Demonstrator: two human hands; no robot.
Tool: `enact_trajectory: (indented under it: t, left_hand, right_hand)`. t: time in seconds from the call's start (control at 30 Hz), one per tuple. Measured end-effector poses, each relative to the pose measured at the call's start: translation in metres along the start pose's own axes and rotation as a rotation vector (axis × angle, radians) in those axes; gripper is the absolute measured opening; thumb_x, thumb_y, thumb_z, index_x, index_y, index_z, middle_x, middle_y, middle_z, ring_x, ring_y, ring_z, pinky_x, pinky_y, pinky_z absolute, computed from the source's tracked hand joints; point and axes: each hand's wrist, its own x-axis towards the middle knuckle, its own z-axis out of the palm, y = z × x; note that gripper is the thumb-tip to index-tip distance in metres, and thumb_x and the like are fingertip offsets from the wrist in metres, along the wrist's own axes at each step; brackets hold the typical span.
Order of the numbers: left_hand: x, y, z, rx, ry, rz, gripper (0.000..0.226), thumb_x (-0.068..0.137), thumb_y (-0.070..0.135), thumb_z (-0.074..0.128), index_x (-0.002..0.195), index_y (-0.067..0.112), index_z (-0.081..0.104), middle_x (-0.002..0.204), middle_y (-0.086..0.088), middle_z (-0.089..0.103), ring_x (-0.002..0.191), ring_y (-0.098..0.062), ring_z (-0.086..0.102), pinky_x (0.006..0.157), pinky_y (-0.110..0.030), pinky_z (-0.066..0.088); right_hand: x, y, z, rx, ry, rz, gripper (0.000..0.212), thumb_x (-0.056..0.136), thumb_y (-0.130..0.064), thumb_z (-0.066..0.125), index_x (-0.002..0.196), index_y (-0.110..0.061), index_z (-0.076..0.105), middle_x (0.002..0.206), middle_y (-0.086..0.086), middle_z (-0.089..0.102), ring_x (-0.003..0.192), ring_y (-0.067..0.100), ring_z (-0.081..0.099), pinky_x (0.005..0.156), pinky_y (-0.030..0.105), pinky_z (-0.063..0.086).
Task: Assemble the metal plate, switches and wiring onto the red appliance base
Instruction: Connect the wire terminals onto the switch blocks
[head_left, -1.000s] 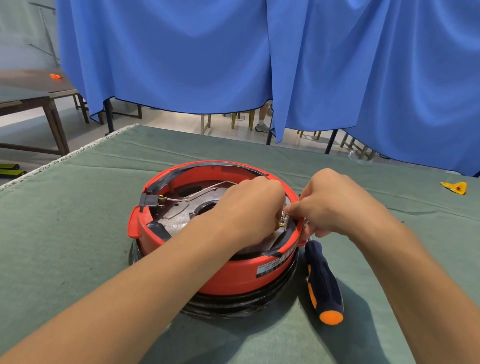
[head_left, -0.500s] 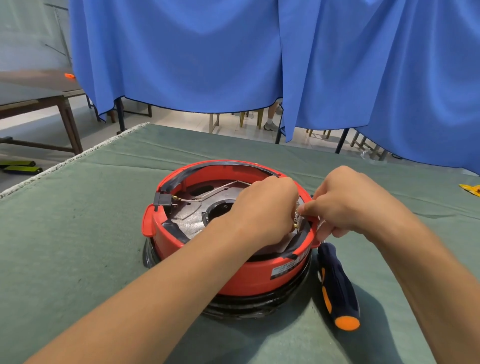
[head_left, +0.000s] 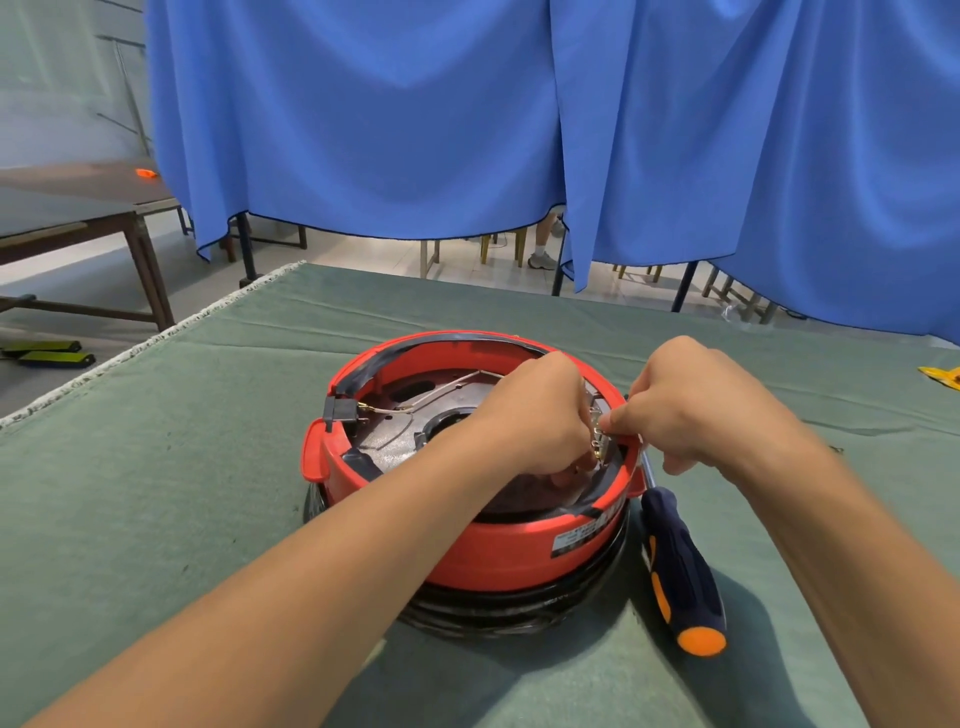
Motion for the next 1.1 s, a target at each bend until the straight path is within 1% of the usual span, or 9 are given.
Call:
enact_trajectory:
  t: [0.07, 0.2, 0.37, 0.47, 0.63, 0.77, 0.93, 1.03, 1.1]
  left_hand:
    - [-0.001, -0.001, -0.001, -0.022, -0.015, 0.007, 0.010, 0.078, 0.001, 0.068, 0.075, 0.007, 0.076, 0.064, -0.009, 0.068, 0.065, -0.027, 0.066, 0.069, -0.042, 0.058]
    - [-0.005, -0.004, -0.005, 0.032, -0.009, 0.051, 0.008, 0.081, 0.010, 0.070, 0.081, 0.015, 0.077, 0.069, -0.007, 0.069, 0.073, -0.024, 0.065, 0.074, -0.042, 0.057]
    - [-0.009, -0.010, -0.008, 0.080, 0.033, 0.053, 0.010, 0.082, 0.020, 0.073, 0.089, 0.025, 0.077, 0.067, 0.009, 0.062, 0.070, -0.013, 0.057, 0.068, -0.031, 0.051]
    - [-0.007, -0.003, -0.006, 0.097, 0.035, 0.088, 0.011, 0.079, 0.014, 0.071, 0.084, 0.022, 0.079, 0.077, -0.002, 0.072, 0.077, -0.020, 0.065, 0.074, -0.039, 0.056]
    - [-0.001, -0.004, -0.011, 0.000, -0.029, 0.087, 0.011, 0.077, 0.004, 0.071, 0.072, 0.012, 0.077, 0.062, -0.008, 0.069, 0.052, -0.017, 0.060, 0.061, -0.032, 0.057]
    - [0.000, -0.009, -0.009, -0.123, -0.086, 0.042, 0.033, 0.076, -0.006, 0.067, 0.052, 0.017, 0.066, 0.048, -0.005, 0.061, 0.044, -0.018, 0.058, 0.052, -0.029, 0.056]
    - [-0.004, -0.010, -0.006, -0.086, -0.064, 0.054, 0.017, 0.079, 0.000, 0.067, 0.066, 0.011, 0.072, 0.056, -0.005, 0.063, 0.048, -0.013, 0.055, 0.055, -0.024, 0.049]
    - [-0.012, -0.007, -0.012, 0.015, -0.025, 0.087, 0.010, 0.084, 0.012, 0.067, 0.086, 0.011, 0.077, 0.075, -0.004, 0.072, 0.063, -0.013, 0.061, 0.066, -0.026, 0.051]
    - [-0.021, -0.010, -0.019, 0.053, 0.032, 0.100, 0.013, 0.085, 0.017, 0.066, 0.089, 0.017, 0.077, 0.079, 0.003, 0.072, 0.072, -0.010, 0.063, 0.071, -0.029, 0.052]
  right_hand:
    - [0.000, 0.000, 0.000, 0.012, -0.004, 0.000, 0.028, 0.082, -0.031, 0.072, 0.082, -0.003, 0.070, 0.068, 0.010, 0.070, 0.063, 0.026, 0.069, 0.058, 0.030, 0.053]
    - [0.000, 0.000, 0.003, 0.014, 0.051, -0.031, 0.026, 0.082, -0.026, 0.068, 0.070, -0.002, 0.066, 0.041, 0.004, 0.060, 0.054, 0.023, 0.066, 0.056, 0.028, 0.053]
    - [-0.002, 0.000, 0.001, 0.035, 0.025, -0.043, 0.027, 0.083, -0.035, 0.067, 0.075, -0.009, 0.066, 0.052, 0.004, 0.066, 0.068, 0.024, 0.069, 0.074, 0.042, 0.058]
    - [-0.001, 0.004, 0.003, -0.039, 0.071, -0.059, 0.026, 0.084, -0.031, 0.065, 0.070, -0.010, 0.061, 0.059, 0.005, 0.068, 0.071, 0.026, 0.068, 0.074, 0.039, 0.057]
    - [0.002, 0.002, 0.000, -0.004, 0.044, -0.068, 0.025, 0.084, -0.027, 0.066, 0.073, -0.005, 0.068, 0.052, 0.004, 0.067, 0.064, 0.023, 0.069, 0.070, 0.038, 0.059]
    - [0.004, 0.002, 0.006, -0.046, 0.112, -0.103, 0.029, 0.081, -0.020, 0.068, 0.058, -0.007, 0.055, 0.044, 0.005, 0.055, 0.053, 0.027, 0.060, 0.055, 0.027, 0.049]
    - [0.004, 0.003, 0.014, -0.057, 0.150, -0.110, 0.029, 0.082, -0.019, 0.064, 0.058, -0.010, 0.049, 0.056, 0.006, 0.053, 0.064, 0.030, 0.059, 0.058, 0.030, 0.046]
    - [0.003, 0.001, 0.013, -0.050, 0.154, -0.082, 0.021, 0.081, -0.024, 0.063, 0.064, -0.014, 0.055, 0.062, 0.002, 0.059, 0.070, 0.026, 0.062, 0.063, 0.030, 0.047]
    - [0.003, 0.001, 0.012, -0.041, 0.169, -0.047, 0.018, 0.077, -0.028, 0.063, 0.065, -0.016, 0.056, 0.065, 0.001, 0.060, 0.068, 0.024, 0.060, 0.060, 0.028, 0.043]
